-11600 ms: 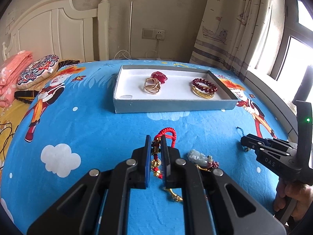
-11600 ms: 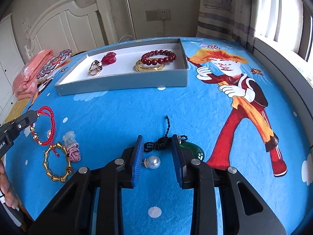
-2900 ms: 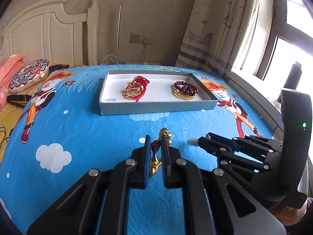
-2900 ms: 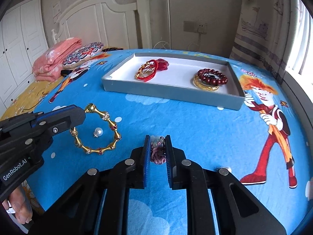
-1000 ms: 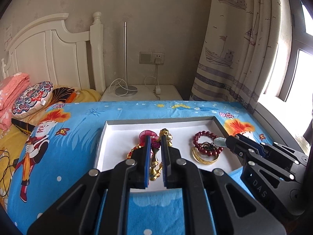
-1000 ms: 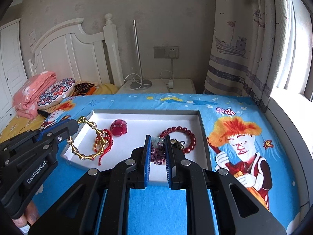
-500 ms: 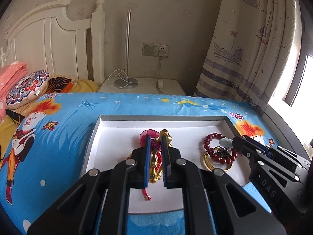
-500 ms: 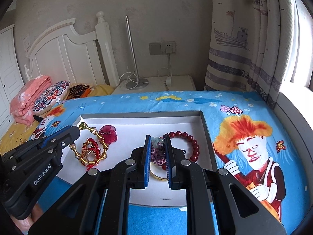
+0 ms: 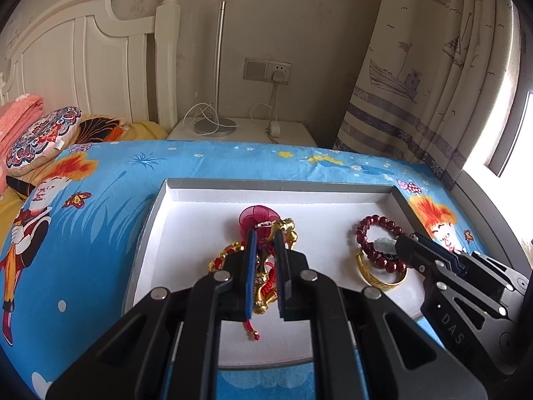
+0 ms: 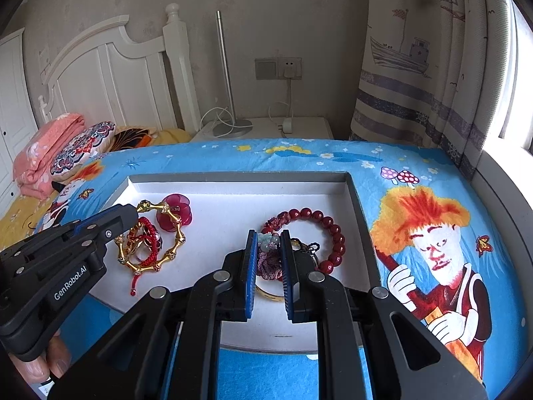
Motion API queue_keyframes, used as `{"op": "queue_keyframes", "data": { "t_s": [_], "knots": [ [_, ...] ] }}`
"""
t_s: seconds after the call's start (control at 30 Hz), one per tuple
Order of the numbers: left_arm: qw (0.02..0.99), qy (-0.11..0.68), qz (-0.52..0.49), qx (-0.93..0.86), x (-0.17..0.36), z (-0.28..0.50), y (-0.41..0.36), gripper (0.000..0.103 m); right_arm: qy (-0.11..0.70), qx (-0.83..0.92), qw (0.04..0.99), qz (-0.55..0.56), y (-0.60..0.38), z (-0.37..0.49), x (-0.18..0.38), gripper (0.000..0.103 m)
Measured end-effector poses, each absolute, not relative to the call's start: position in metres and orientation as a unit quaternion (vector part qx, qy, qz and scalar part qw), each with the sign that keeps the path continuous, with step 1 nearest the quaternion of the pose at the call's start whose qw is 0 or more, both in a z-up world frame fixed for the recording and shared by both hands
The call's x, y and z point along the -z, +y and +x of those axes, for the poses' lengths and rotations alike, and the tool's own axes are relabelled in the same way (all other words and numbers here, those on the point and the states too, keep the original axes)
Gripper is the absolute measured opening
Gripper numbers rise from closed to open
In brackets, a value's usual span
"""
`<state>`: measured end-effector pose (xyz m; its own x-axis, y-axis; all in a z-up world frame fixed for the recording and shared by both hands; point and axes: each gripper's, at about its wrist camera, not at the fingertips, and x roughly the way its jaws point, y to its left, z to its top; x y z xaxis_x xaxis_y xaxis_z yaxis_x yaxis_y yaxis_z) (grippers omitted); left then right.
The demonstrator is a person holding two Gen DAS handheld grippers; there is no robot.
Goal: Organize jewelry
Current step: 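Carry the gold bracelet with the left tool while the right tool carries the jade pendant to the tray, then open the left tool releasing the gold bracelet while the right tool releases the jade pendant onto the bead bracelet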
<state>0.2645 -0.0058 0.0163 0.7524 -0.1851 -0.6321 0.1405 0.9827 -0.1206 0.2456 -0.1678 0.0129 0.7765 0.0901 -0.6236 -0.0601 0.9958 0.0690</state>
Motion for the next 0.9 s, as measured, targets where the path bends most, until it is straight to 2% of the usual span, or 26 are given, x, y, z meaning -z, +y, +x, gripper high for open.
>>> {"op": "queue_keyframes", "data": {
  "t_s": [0.13,0.27,0.4,0.47,0.53,0.6,0.67,0.9],
  "knots": [
    [0.933,0.348,-0.034,0.081,-0.013,0.267,-0.005,0.011,0.330,-0.036,0.943,0.022,-0.168,0.245,-0.012,0.015],
    [0.934,0.347,-0.034,0.077,-0.012,0.267,-0.004,0.017,0.331,-0.034,0.943,0.021,-0.168,0.246,-0.011,0.015],
    [0.934,0.347,-0.034,0.075,-0.011,0.266,-0.004,0.041,0.333,-0.033,0.942,0.022,-0.169,0.247,-0.010,0.016],
    [0.935,0.345,-0.034,0.076,-0.011,0.266,-0.004,0.041,0.335,-0.030,0.941,0.023,-0.169,0.247,-0.009,0.017],
    [0.935,0.345,-0.034,0.075,-0.011,0.266,-0.004,0.041,0.333,-0.027,0.942,0.023,-0.170,0.247,-0.010,0.023],
    [0.935,0.346,-0.034,0.074,-0.010,0.266,-0.004,0.043,0.329,-0.027,0.944,0.025,-0.171,0.246,-0.011,0.036],
    [0.935,0.344,-0.035,0.074,-0.012,0.265,-0.004,0.045,0.326,-0.027,0.945,0.023,-0.170,0.245,-0.011,0.040],
    [0.943,0.324,-0.030,0.072,-0.025,0.254,-0.008,0.053,0.318,-0.021,0.948,0.024,-0.173,0.239,-0.016,0.040]
  ]
}}
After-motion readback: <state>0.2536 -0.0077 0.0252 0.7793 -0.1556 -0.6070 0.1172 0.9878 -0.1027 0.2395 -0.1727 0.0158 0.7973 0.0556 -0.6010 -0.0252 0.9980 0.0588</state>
